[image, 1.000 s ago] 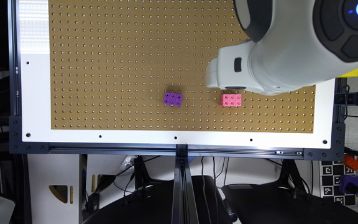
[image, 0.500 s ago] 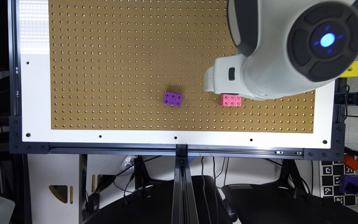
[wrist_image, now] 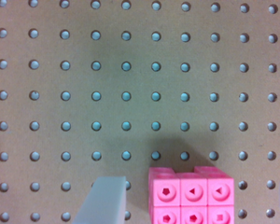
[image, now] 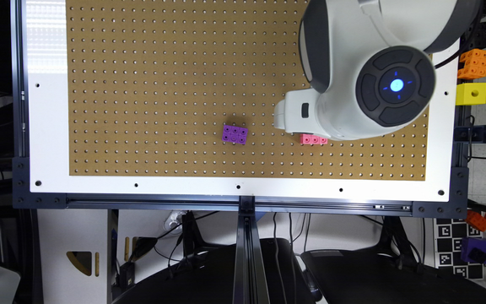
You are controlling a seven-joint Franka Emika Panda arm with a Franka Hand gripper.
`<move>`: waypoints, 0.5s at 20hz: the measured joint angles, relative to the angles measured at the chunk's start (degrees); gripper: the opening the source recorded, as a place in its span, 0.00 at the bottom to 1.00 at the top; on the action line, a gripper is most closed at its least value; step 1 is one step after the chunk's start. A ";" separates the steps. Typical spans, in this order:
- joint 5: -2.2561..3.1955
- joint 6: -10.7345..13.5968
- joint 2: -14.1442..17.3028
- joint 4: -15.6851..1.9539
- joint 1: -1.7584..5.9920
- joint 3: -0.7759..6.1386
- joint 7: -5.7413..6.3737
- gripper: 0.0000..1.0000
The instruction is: Pick up pink block.
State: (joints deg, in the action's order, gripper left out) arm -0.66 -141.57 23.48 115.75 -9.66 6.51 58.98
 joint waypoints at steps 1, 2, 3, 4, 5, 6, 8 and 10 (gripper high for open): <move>0.00 0.00 0.20 -0.36 -0.02 0.00 0.00 1.00; 0.00 0.00 0.36 -0.65 -0.03 0.00 0.00 1.00; 0.00 0.00 0.55 -1.02 -0.06 0.00 0.00 1.00; 0.00 0.00 0.69 -1.29 -0.06 0.00 0.00 1.00; 0.00 0.00 0.75 -1.38 -0.06 0.00 0.00 1.00; 0.00 0.00 0.87 -1.44 -0.06 0.00 0.00 1.00; 0.01 -0.29 1.61 -1.50 -0.06 0.00 0.00 1.00; 0.07 -1.96 3.43 -1.53 -0.06 0.00 0.00 1.00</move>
State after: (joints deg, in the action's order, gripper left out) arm -0.59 -143.53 26.91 114.22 -9.72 6.51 58.98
